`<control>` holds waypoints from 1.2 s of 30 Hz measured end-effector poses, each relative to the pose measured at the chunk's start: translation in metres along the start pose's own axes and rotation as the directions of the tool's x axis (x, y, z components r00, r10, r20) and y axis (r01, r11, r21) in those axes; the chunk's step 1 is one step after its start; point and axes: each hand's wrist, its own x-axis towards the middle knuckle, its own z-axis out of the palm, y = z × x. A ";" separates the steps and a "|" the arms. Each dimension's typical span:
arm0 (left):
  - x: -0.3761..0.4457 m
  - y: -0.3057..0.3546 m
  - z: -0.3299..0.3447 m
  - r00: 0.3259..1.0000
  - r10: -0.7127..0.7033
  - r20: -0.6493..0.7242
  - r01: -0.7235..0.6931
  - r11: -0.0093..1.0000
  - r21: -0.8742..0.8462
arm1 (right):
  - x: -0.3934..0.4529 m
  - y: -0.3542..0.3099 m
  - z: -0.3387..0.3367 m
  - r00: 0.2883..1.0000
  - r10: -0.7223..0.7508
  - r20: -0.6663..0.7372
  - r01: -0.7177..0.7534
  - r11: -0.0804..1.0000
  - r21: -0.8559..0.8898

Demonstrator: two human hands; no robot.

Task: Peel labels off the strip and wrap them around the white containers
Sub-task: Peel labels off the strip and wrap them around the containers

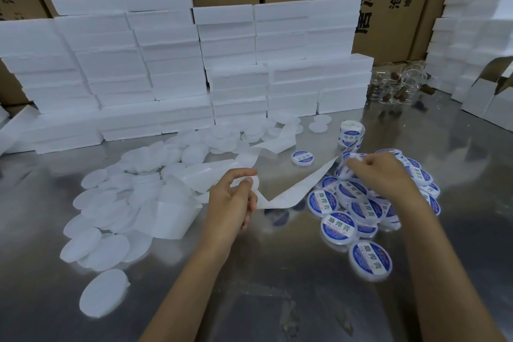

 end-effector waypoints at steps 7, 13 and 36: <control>0.000 -0.003 0.000 0.999 0.030 -0.032 -0.027 0.996 0.088 | 0.000 0.006 -0.004 0.983 0.138 -0.118 -0.155 0.976 -0.154; 0.001 0.011 -0.003 0.976 0.190 -0.109 -0.171 0.972 0.161 | -0.031 -0.038 0.038 0.948 -0.238 -0.209 0.216 0.969 -0.123; 0.212 -0.018 -0.020 0.977 -0.068 -0.201 0.196 0.656 0.729 | -0.040 -0.051 0.085 0.857 -0.510 -0.070 0.503 0.859 -0.099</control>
